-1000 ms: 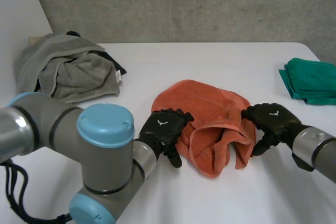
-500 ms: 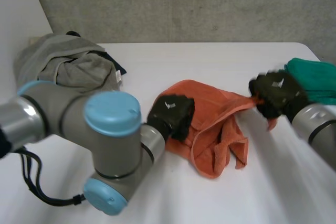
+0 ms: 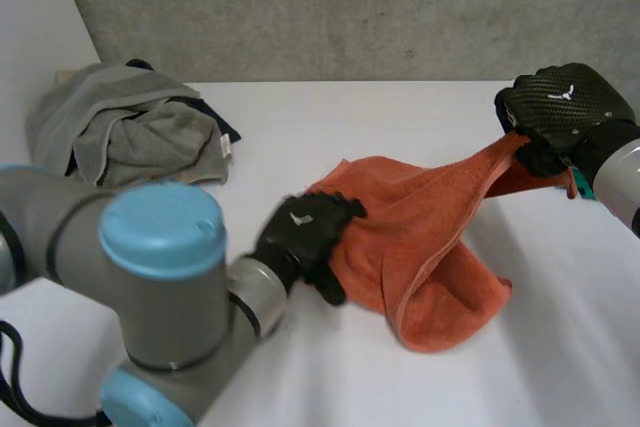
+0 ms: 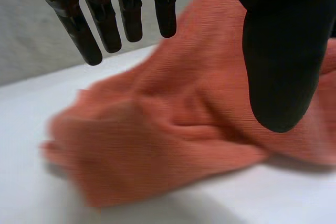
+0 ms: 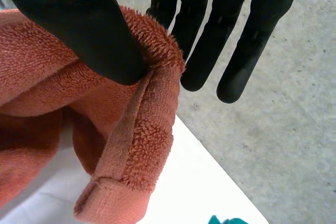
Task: Fold the laundry.
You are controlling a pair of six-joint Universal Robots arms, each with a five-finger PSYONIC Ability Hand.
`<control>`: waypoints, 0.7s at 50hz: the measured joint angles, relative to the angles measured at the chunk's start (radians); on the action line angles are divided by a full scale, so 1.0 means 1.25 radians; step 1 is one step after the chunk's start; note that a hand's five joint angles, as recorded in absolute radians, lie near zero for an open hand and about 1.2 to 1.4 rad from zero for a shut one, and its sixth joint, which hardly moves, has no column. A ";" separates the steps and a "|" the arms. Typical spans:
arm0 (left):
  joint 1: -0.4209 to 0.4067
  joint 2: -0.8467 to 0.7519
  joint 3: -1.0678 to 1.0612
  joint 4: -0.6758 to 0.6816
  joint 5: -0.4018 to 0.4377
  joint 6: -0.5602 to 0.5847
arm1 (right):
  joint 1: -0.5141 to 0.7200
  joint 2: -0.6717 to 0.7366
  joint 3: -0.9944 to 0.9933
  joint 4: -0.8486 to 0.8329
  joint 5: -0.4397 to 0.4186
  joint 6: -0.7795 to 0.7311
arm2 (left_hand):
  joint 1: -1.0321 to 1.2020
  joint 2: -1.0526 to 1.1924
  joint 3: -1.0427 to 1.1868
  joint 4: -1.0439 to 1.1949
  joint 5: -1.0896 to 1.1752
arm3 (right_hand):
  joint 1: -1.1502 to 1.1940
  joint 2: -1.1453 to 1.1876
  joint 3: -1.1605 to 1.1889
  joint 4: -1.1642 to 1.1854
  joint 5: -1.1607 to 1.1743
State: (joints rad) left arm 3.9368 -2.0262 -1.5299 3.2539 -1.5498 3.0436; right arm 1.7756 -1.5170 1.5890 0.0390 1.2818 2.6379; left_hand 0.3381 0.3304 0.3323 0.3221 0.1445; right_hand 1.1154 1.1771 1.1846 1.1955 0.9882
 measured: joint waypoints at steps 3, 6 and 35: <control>-0.030 -0.014 0.007 0.002 0.001 -0.037 | 0.011 0.003 -0.010 0.000 0.015 0.000 | 0.000 0.000 0.000 0.000 0.000 | 0.000 0.000 0.000 0.000 0.000; -0.048 -0.043 0.029 0.007 0.000 -0.056 | 0.026 0.000 -0.016 -0.001 0.025 0.001 | 0.000 0.000 0.000 0.000 0.000 | 0.000 0.000 0.000 0.000 0.000; 0.001 -0.099 0.232 0.019 -0.057 -0.105 | 0.041 -0.058 0.007 -0.002 0.026 -0.005 | 0.639 0.690 0.683 0.700 0.649 | 0.000 0.000 0.000 0.000 0.000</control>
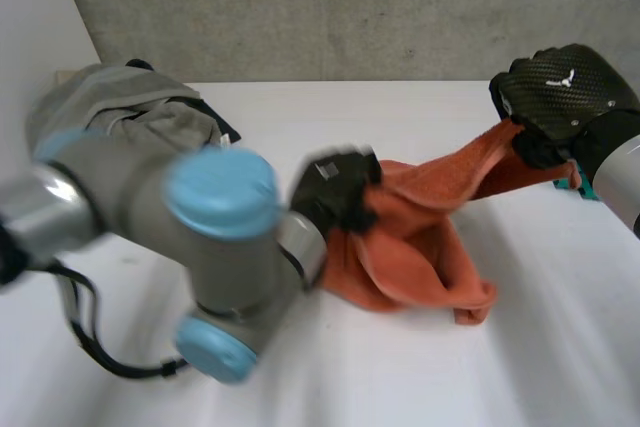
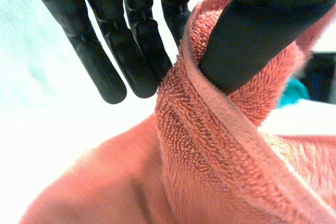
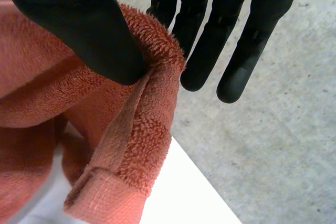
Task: Fold the laundry.
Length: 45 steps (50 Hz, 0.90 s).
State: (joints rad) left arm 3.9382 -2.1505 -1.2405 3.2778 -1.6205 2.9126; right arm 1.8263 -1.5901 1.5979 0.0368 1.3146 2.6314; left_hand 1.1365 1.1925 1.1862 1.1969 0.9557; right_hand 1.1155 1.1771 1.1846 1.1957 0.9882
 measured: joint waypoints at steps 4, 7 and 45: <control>0.051 0.126 -0.018 -0.002 -0.002 0.080 | 0.001 -0.010 -0.016 0.002 0.001 -0.005 | 0.000 0.002 0.001 0.000 0.000 | 0.000 0.000 0.004 0.000 0.000; 0.078 0.197 -0.021 -0.001 0.004 0.164 | 0.003 -0.016 -0.025 0.003 0.002 -0.008 | 0.000 0.002 0.001 0.000 0.000 | 0.000 0.000 0.005 0.000 0.000; 0.163 0.275 -0.286 0.075 0.007 0.235 | 0.045 0.300 -0.039 -0.150 0.177 0.016 | -0.653 -0.707 -0.700 -0.713 -0.667 | 0.000 0.000 0.005 0.000 0.007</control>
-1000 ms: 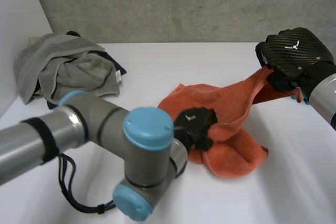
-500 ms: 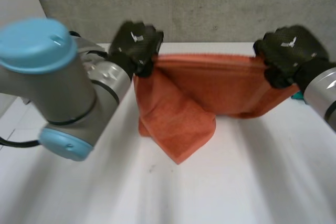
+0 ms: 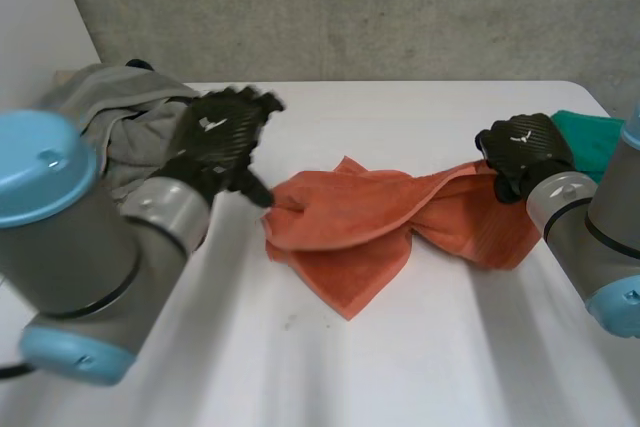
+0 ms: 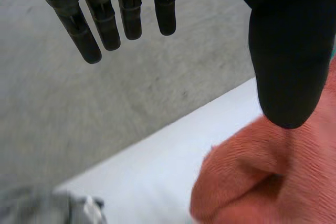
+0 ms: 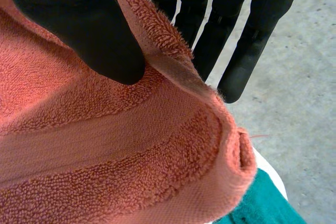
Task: Fold the laundry.
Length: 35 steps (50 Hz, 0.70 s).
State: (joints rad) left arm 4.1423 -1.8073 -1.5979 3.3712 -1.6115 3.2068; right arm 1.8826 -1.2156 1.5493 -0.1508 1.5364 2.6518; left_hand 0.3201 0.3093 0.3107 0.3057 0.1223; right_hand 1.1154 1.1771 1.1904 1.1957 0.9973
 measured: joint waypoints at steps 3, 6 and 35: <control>0.038 0.026 -0.073 -0.011 0.000 -0.101 | 0.001 -0.010 0.005 -0.009 0.005 0.008 | 0.003 0.004 0.003 0.002 0.011 | 0.000 0.000 0.000 0.000 0.000; 0.062 0.022 -0.113 -0.027 0.002 -0.185 | 0.003 -0.032 0.009 -0.010 0.005 0.012 | 0.016 0.023 0.022 0.023 0.035 | 0.000 0.000 0.000 0.000 0.000; 0.032 -0.269 0.038 -0.009 0.062 -0.303 | 0.007 -0.232 0.052 0.050 -0.010 0.010 | 0.161 0.175 0.173 0.179 0.187 | 0.000 0.000 0.000 0.000 0.000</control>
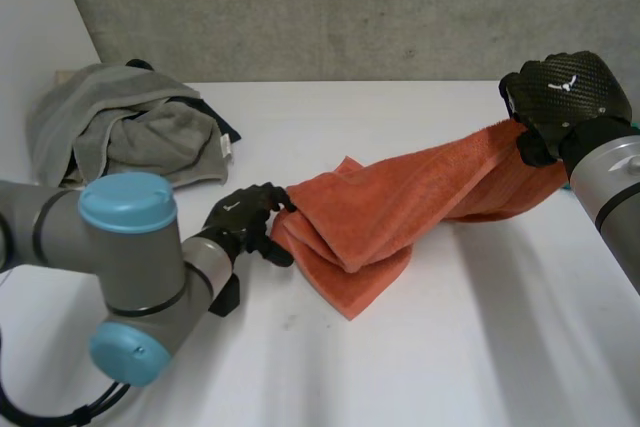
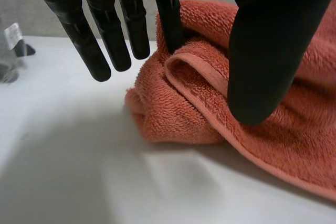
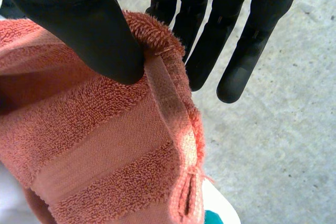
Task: Fold the laundry.
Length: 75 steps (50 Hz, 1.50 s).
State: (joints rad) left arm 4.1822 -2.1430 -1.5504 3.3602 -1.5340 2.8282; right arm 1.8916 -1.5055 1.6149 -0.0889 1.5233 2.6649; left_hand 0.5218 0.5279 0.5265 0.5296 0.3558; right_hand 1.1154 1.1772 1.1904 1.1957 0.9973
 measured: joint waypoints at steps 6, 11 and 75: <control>-0.032 -0.062 0.071 0.003 -0.005 0.002 | -0.006 -0.004 0.015 0.000 -0.001 0.000 | 0.138 0.121 0.121 0.120 0.117 | 0.000 0.000 0.000 0.000 0.000; -0.047 -0.112 0.124 0.007 -0.007 0.003 | -0.010 -0.017 0.022 -0.001 -0.001 -0.002 | 0.338 0.323 0.323 0.325 0.320 | 0.000 0.000 0.000 0.000 0.000; 0.101 0.080 0.423 0.444 -0.004 0.576 | -0.025 0.223 -0.413 -0.338 0.059 -0.186 | 0.490 0.536 0.532 0.537 0.507 | 0.000 -0.001 0.000 0.003 0.001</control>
State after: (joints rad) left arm 4.3079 -2.0431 -1.0214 3.9150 -1.5392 3.5485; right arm 1.8601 -1.2264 1.0982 -0.5117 1.5964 2.4323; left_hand 1.1344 1.1979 1.1911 1.2012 0.9890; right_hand 1.1155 1.1765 1.1909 1.1993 0.9986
